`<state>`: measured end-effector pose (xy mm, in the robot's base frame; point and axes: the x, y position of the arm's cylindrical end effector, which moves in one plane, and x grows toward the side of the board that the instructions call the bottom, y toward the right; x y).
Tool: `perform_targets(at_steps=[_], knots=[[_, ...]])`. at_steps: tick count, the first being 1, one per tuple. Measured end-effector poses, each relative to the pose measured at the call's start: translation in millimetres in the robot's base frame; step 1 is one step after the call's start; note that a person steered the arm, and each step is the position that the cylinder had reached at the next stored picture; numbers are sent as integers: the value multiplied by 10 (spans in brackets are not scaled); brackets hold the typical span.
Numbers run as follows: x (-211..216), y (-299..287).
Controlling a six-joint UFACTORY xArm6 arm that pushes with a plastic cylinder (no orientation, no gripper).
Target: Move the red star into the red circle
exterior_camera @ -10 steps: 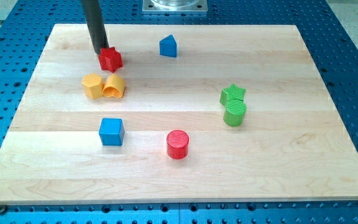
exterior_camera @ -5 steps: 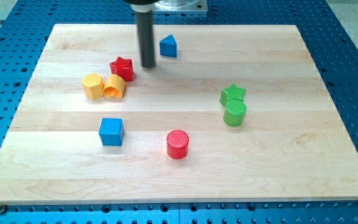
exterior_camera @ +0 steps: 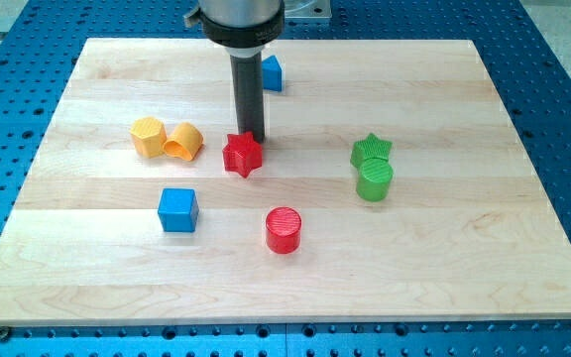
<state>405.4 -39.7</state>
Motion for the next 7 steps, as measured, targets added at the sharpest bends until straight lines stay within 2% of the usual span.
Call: perform_targets(at_steps=[1, 2, 3, 4, 5, 6, 7], knots=[[349, -338], [394, -633], [637, -261], [648, 404], [701, 338], [1022, 335], [637, 162]])
